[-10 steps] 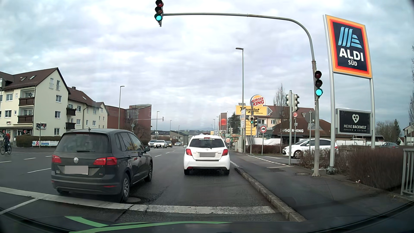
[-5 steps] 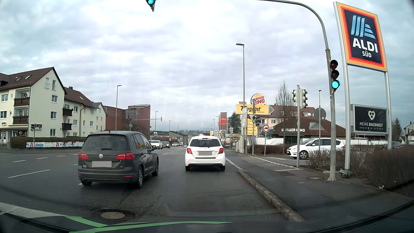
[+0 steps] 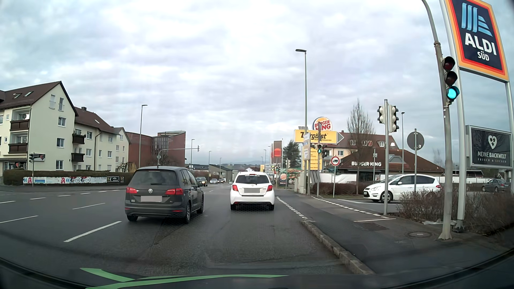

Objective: Follow the waypoints while adhering to traffic rules and regulations

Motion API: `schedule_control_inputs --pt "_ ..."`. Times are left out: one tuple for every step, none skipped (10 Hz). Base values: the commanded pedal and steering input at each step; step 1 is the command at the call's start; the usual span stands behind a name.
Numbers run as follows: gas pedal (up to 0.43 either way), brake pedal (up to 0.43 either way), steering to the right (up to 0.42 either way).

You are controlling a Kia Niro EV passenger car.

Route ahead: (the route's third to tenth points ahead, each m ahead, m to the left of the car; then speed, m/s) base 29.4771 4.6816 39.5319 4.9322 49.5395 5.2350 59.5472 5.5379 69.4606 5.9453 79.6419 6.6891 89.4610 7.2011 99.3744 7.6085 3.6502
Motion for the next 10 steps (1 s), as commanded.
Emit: schedule_control_inputs --pt "0.209 0.0 0.001" --pt "0.209 0.0 -0.001" --pt "0.209 0.0 -0.003" --pt "0.209 0.0 -0.004" --pt "0.209 0.0 -0.004" --pt "0.209 0.0 -0.004" --pt "0.209 0.0 -0.004" --pt "0.209 0.0 -0.006" --pt "0.209 0.0 -0.006" --pt "0.209 0.0 -0.006"
